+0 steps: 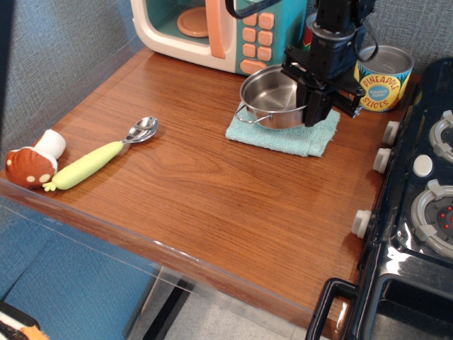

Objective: Place the pot on the blue towel

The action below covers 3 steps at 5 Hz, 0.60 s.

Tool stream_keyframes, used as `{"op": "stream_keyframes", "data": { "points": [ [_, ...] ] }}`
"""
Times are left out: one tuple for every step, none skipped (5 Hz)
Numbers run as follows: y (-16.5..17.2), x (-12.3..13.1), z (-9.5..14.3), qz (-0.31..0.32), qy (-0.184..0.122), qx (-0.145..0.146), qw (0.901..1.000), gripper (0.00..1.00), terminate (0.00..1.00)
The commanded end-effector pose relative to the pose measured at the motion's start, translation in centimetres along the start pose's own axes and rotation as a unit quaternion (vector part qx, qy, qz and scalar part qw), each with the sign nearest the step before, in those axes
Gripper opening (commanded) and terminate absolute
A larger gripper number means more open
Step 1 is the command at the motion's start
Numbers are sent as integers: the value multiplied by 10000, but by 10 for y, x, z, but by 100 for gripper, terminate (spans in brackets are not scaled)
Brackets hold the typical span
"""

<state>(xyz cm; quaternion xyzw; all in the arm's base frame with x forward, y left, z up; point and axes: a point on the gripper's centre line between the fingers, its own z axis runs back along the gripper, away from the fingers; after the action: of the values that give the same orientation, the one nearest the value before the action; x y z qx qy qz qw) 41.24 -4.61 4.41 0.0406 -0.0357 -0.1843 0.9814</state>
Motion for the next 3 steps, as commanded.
{"op": "stream_keyframes", "data": {
  "points": [
    [4, -7, 11, 91, -129, 131, 9998, 100, 0],
    [-1, -7, 14, 60, -193, 85, 9998, 100, 0],
    [0, -7, 26, 72, -266, -15, 9996, 100, 0]
  ]
}}
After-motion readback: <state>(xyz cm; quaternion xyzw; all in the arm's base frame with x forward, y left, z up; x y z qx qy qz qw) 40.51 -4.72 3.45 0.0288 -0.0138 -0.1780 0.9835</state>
